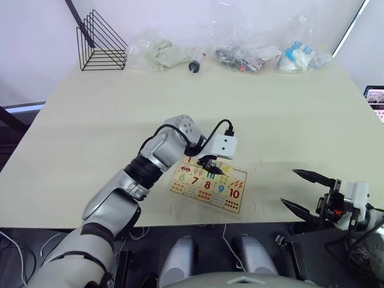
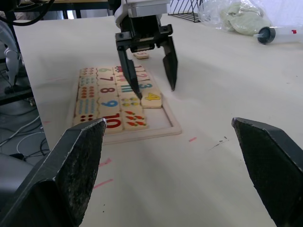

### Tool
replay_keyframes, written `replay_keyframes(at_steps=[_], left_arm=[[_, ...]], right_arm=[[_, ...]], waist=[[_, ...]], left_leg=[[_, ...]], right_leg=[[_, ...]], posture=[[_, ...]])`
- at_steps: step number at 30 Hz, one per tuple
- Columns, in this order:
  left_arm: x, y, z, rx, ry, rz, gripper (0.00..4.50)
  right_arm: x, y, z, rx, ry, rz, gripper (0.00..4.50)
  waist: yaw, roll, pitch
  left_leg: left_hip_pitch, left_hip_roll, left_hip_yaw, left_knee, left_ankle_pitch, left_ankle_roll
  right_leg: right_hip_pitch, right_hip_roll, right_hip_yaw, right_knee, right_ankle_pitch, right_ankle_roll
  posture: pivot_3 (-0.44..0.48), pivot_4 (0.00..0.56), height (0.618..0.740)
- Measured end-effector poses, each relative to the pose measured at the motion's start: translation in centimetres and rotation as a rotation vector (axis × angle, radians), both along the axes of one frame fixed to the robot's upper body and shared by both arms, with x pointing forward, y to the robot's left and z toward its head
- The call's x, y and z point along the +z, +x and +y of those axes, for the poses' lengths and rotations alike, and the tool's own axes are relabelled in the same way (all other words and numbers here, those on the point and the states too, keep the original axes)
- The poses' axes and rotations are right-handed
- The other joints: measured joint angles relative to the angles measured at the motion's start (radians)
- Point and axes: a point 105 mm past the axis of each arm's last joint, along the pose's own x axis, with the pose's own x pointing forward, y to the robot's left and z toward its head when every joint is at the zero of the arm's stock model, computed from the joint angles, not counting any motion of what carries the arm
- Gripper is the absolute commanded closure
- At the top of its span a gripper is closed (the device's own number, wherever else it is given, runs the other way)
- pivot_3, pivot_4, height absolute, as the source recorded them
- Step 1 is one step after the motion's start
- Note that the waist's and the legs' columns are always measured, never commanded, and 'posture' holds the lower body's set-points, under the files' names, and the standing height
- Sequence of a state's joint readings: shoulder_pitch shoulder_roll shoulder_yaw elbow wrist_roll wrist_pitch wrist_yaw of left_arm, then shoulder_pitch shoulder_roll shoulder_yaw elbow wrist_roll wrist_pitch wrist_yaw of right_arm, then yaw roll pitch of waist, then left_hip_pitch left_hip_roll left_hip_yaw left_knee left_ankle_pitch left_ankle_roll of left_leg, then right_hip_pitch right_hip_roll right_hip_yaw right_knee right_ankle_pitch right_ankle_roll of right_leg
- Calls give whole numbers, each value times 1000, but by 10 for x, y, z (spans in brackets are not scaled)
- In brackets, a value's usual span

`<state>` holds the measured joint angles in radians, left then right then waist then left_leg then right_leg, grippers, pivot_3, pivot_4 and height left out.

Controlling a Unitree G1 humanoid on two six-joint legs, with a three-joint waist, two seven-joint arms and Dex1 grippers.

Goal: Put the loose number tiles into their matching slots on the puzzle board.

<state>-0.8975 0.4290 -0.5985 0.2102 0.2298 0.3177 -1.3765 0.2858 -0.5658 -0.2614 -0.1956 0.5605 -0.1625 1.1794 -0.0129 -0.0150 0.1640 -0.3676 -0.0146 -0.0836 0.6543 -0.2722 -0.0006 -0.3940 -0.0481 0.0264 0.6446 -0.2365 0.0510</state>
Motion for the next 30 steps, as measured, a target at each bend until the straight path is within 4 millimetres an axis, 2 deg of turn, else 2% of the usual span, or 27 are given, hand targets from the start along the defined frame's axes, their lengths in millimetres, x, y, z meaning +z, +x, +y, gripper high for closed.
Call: replay_keyframes(at_steps=[8, 13, 18, 22, 26, 27, 28, 30], left_arm=[[-1, -3, 2, 1, 5, 38, 804], [2, -6, 10, -13, 19, 62, 804], [17, -12, 12, -38, -21, 102, 804], [32, -9, 11, -31, -64, 100, 804], [30, 5, 20, 34, -126, 132, 804], [29, 7, 23, 46, -134, 139, 1293], [28, 9, 25, 57, -144, 142, 1394], [26, 12, 28, 63, -163, 145, 2300]], right_arm=[[0, 0, 0, 1, -1, 0, 0], [0, 0, 0, 2, -2, 0, 0], [0, 1, 1, 3, -2, -3, 0], [1, 1, 1, 4, -2, -4, 0], [0, 1, 1, 4, -1, -3, 0], [0, 1, 1, 4, -1, -3, 0], [0, 1, 1, 4, -1, -3, 0], [0, 1, 1, 4, -1, -2, 0]], waist=[[0, 0, 0], [-1, 0, 0], [0, 0, 0], [-1, 0, 0], [-2, 0, 0], [-2, 0, 0], [-1, 0, 0], [-1, 0, 0]], left_leg=[[0, 0, 0, 0, 0, 0], [0, 0, 0, 0, 0, 0], [0, 0, 0, 0, 0, 0], [0, 0, 0, 0, 0, 0], [0, 0, 0, 0, 0, 0], [0, 0, 0, 0, 0, 0], [0, 0, 0, 0, 0, 0], [0, 0, 0, 0, 0, 0]], right_leg=[[0, 0, 0, 0, 0, 0], [0, 0, 0, 0, 0, 0], [0, 0, 0, 0, 0, 0], [0, 0, 0, 0, 0, 0], [0, 0, 0, 1, 0, 0], [0, 0, 0, 1, 0, 0], [0, 0, 0, 1, 0, 0], [0, 0, 0, 1, 0, 0]], posture=[[0, 150, 740], [0, 150, 740], [0, 150, 740], [0, 150, 740], [0, 150, 740], [0, 150, 740], [0, 150, 740], [0, 150, 740]])
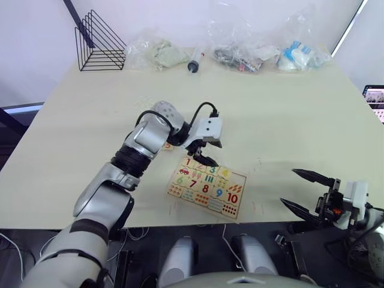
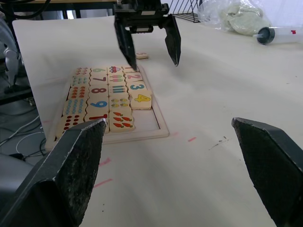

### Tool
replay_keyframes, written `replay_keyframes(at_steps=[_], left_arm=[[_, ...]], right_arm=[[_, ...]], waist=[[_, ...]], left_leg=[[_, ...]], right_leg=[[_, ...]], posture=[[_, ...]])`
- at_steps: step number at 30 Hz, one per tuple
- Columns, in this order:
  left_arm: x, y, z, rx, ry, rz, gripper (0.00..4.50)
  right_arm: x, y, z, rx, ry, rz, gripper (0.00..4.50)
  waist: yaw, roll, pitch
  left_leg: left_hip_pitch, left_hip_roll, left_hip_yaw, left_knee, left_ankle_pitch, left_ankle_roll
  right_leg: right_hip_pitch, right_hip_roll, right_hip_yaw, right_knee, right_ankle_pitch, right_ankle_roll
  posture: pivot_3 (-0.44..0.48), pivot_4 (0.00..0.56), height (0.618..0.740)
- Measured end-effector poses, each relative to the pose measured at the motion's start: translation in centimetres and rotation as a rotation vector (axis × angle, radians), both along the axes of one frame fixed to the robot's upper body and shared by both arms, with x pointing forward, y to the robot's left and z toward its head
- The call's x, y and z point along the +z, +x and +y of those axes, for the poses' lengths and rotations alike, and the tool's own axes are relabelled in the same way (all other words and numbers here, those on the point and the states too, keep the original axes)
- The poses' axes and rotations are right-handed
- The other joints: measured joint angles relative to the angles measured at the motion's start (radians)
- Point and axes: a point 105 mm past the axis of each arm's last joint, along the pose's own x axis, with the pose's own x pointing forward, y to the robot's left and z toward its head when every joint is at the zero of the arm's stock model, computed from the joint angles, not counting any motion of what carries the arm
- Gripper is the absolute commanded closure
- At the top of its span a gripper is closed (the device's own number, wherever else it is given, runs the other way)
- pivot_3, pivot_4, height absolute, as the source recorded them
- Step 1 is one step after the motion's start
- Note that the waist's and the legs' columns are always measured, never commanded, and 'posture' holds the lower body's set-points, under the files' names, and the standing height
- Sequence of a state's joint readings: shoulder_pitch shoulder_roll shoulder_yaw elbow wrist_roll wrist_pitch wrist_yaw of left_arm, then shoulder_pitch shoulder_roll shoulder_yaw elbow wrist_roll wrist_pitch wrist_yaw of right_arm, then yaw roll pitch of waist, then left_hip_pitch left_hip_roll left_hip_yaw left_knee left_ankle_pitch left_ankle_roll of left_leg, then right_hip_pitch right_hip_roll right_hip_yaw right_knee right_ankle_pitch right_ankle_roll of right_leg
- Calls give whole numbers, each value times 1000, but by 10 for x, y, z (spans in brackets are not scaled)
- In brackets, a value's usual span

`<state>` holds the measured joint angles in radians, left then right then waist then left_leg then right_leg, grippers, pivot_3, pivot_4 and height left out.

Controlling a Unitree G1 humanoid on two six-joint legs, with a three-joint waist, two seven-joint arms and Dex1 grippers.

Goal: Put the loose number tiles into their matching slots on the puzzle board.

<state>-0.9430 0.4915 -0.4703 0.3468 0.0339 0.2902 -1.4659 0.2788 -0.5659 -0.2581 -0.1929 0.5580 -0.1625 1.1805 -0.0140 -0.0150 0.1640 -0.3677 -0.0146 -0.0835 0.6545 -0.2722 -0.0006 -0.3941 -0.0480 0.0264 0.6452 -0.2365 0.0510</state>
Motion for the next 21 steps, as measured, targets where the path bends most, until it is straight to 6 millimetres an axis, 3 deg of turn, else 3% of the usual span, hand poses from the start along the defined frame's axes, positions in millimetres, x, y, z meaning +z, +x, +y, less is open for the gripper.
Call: replay_keyframes(at_steps=[3, 5, 6, 21], left_arm=[[-5, 1, 1, -16, -30, -5, 3657], [-11, 0, 1, -35, -41, -7, 4372], [-14, 0, 0, -46, -46, -7, 4483], [-29, -8, 0, -102, -27, 5, 4483]], right_arm=[[0, 0, 0, 1, 0, -1, 0], [0, 0, 0, 3, 0, 0, 0], [-1, 0, 0, 3, 0, 3, 0], [-2, 0, -1, 3, 0, 7, 0]], waist=[[2, 0, 0], [1, 0, 0], [1, 0, 0], [1, 0, 0]], left_leg=[[0, 0, 0, 0, 0, 0], [0, 0, 0, 0, 0, 0], [0, 0, 0, 0, 0, 0], [0, 0, 0, 0, 0, 0]], right_leg=[[0, 0, 0, 0, 0, 0], [0, 0, 0, 0, 0, 0], [0, 0, 0, 0, 0, 0], [0, 0, 0, 0, 0, 0]], posture=[[0, 150, 740], [0, 150, 740], [0, 150, 740], [0, 150, 740]])
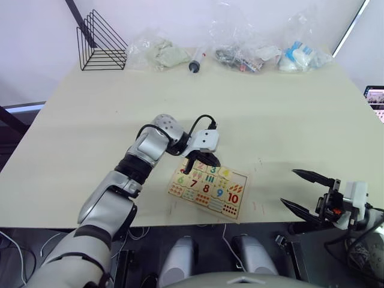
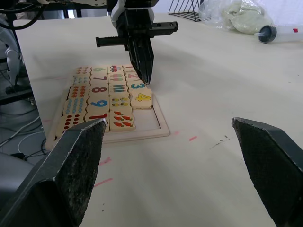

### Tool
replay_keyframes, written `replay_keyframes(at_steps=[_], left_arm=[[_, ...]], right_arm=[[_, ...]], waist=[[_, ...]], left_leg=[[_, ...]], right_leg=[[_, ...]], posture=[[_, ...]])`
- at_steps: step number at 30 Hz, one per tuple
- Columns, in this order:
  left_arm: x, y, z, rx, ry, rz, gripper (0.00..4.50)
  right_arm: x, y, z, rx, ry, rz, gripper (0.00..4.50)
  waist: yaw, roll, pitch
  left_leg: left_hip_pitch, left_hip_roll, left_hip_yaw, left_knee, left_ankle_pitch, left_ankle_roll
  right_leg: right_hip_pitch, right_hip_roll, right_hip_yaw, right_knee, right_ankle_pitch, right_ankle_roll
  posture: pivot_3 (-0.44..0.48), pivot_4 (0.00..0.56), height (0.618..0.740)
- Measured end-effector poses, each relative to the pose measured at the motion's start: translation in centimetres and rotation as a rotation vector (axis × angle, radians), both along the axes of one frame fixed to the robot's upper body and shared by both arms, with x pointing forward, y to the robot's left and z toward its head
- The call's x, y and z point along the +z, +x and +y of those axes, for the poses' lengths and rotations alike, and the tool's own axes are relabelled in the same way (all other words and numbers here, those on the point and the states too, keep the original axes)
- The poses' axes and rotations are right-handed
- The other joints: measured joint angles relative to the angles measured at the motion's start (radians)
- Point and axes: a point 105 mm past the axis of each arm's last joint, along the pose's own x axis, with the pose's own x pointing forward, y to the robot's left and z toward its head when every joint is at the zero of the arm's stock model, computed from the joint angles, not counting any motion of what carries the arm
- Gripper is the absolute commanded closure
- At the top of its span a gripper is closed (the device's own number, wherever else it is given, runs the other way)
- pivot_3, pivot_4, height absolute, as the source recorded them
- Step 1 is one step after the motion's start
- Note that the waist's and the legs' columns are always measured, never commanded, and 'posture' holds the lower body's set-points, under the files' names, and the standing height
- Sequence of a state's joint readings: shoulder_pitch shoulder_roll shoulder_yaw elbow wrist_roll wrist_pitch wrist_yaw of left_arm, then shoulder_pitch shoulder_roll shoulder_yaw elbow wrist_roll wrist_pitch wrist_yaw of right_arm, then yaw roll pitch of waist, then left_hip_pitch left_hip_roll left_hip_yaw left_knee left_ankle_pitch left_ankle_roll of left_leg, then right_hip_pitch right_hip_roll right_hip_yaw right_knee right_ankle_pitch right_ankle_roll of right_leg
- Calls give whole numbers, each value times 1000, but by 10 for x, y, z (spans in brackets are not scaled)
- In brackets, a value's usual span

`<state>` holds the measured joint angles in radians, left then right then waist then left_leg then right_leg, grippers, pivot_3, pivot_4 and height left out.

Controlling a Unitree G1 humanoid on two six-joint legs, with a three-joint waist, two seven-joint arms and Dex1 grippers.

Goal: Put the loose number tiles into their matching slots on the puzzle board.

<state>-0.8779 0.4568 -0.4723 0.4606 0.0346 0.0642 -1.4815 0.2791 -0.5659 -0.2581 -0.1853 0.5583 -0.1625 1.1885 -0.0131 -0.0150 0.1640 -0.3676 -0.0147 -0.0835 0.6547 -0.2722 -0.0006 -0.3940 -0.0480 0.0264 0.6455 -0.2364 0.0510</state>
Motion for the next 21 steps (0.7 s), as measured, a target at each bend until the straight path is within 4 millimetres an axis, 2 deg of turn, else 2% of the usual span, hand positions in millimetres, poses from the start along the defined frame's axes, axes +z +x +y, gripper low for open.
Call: replay_keyframes(at_steps=[21], left_arm=[[-9, -6, 0, -33, 26, 9, 4483]], right_arm=[[-2, -2, -1, -2, 0, 10, 0]], waist=[[0, 0, 0]], left_leg=[[0, 0, 0, 0, 0, 0]], right_leg=[[0, 0, 0, 0, 0, 0]], posture=[[0, 150, 740]])
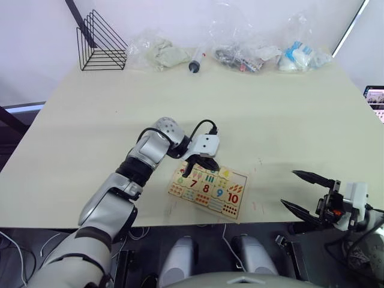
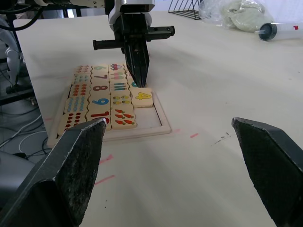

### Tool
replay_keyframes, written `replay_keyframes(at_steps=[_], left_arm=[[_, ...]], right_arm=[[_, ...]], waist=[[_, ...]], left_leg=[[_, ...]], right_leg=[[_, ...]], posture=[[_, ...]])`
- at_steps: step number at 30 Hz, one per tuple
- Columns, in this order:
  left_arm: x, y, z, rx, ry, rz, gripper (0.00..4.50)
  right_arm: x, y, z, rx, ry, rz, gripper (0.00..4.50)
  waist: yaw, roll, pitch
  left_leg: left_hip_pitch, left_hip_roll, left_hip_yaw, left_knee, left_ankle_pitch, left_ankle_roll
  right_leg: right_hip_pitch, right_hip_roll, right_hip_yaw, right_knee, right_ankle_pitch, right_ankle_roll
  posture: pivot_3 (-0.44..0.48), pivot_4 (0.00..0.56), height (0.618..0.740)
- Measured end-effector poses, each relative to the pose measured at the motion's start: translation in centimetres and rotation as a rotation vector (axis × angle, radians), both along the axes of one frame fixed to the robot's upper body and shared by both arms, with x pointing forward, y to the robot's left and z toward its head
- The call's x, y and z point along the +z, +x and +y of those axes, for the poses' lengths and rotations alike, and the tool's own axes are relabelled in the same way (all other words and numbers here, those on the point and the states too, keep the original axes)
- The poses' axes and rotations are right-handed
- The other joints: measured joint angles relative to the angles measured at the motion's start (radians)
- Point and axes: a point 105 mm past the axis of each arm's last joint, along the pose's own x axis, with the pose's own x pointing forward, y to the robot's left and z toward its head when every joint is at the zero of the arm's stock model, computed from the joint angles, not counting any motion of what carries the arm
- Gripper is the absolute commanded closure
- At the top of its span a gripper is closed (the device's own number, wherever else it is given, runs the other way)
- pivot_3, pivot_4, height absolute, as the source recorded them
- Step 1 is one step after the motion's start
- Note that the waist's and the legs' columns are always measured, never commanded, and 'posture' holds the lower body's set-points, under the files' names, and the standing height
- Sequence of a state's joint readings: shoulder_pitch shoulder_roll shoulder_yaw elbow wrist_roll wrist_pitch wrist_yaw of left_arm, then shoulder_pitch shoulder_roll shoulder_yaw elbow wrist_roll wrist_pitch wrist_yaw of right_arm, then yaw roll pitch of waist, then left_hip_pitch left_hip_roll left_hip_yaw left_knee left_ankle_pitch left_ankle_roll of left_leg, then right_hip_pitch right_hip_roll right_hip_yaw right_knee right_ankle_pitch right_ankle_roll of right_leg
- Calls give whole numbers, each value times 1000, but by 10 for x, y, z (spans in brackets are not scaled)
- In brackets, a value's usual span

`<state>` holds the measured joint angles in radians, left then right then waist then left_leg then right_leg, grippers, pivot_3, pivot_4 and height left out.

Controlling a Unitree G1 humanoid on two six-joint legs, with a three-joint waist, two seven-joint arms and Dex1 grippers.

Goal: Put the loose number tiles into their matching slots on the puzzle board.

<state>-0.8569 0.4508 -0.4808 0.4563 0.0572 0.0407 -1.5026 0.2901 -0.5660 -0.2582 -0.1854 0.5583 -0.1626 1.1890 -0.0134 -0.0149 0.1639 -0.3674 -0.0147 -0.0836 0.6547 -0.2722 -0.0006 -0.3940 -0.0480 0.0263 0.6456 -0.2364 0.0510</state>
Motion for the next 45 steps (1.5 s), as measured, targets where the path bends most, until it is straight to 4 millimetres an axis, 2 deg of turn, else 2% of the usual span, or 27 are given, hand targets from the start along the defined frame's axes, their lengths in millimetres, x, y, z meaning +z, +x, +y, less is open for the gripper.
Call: replay_keyframes(at_steps=[25, 28, 32, 39, 40, 42, 45], left_arm=[[0, -5, -1, -32, -11, 6, 4483], [5, -5, 0, -17, -64, 24, 4483], [21, -2, 5, 35, -154, 36, 4483], [36, -2, 18, 138, -281, 85, 4483], [37, -3, 22, 169, -316, 97, 4483], [35, -6, 47, 325, -430, 114, 4483], [35, -10, 63, 412, -497, 108, 4483]], right_arm=[[-1, -1, 0, -1, 0, 7, 0], [-2, -2, 0, 0, 0, 8, 0], [-2, -2, 0, 3, -1, 11, 0], [0, -1, 1, 17, -6, 3, 0], [0, 0, 0, 18, -5, 4, 0], [-1, 5, -2, 13, -1, 8, 0], [-3, 7, -4, 6, 1, 17, 0]], waist=[[0, 0, 0], [0, 0, 0], [0, 0, 0], [-1, 0, 0], [-4, 0, 0], [-3, 0, 0], [-1, 0, 0]], left_leg=[[0, 0, 0, 0, 0, 0], [0, 0, 0, 0, 0, 0], [0, 0, 0, 0, 0, 0], [0, 0, 0, 0, 0, 0], [1, 1, 0, 0, 0, 0], [1, 1, 0, 0, 0, 0], [2, 1, -1, 0, 0, 0]], right_leg=[[0, 0, 0, 0, 0, 0], [0, 0, 0, 0, 0, 0], [0, 0, 0, 0, 0, 0], [0, 0, 0, 0, 0, 0], [0, 0, 1, 1, 0, 0], [0, 0, 1, 1, 0, 0], [0, -1, 1, 1, 0, 0]], posture=[[0, 150, 740], [0, 150, 740], [0, 150, 740], [0, 150, 740], [0, 150, 740], [0, 150, 740], [0, 150, 740]])
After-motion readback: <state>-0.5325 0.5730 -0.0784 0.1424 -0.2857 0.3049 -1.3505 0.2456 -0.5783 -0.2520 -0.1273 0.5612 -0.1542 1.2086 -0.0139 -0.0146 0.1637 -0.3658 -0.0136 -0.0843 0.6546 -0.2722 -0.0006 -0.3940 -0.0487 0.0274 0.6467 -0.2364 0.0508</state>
